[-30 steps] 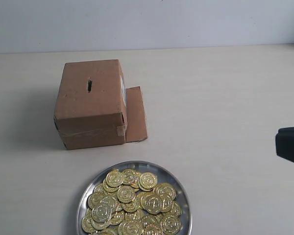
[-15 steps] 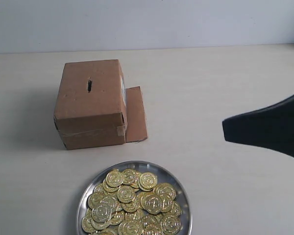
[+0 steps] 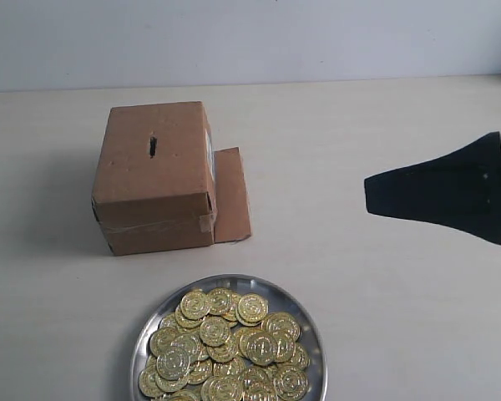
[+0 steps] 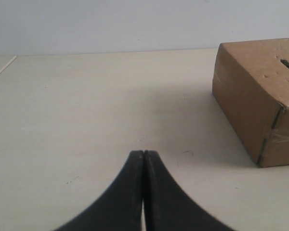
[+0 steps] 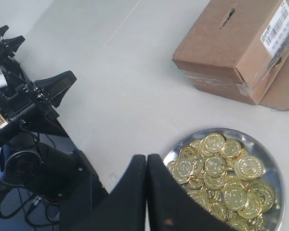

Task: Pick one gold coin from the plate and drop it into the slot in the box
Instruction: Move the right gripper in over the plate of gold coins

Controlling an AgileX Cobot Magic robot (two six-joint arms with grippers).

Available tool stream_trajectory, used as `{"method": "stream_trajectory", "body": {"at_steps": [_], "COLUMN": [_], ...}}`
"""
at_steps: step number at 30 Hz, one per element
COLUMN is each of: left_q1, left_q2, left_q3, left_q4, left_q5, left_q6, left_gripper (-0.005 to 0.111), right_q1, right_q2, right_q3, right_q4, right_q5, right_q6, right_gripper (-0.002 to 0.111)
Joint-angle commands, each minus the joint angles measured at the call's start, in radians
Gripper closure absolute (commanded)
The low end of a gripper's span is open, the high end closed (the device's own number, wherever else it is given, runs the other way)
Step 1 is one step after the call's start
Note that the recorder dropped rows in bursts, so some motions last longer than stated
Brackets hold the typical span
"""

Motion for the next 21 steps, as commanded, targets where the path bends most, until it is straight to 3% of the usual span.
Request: {"method": "stream_trajectory", "body": {"at_steps": [1,7,10,15,21], "left_q1": [-0.006,-0.006,-0.006,-0.006,-0.006], "left_q2": [-0.005,-0.005,-0.005,-0.005,-0.005], "left_q3": [0.000,0.000,0.000,0.000,0.000], "left_q4": [0.002,0.002,0.002,0.002,0.002], "left_q5": [-0.006,-0.006,-0.006,-0.006,-0.006], "left_q6": [0.003,0.003,0.003,0.003,0.003], "left_gripper": [0.107,0.107,0.107,0.107,0.107], "right_q1": [0.001,0.001,0.001,0.012,0.123], "right_q2": [0.003,0.003,0.010,0.032,0.034], "right_q3": [-0.008,-0.008,-0.018,-0.104,-0.204], "right_q4": [0.008,0.008,-0.001,-0.174,-0.421], "right_q5": [-0.004,-0.059,-0.004,0.101,0.078], "right_q6": [-0.030,-0.028,-0.030,0.005,0.103], "right_gripper": [0.108,0.108,0.108,0.108,0.108]}}
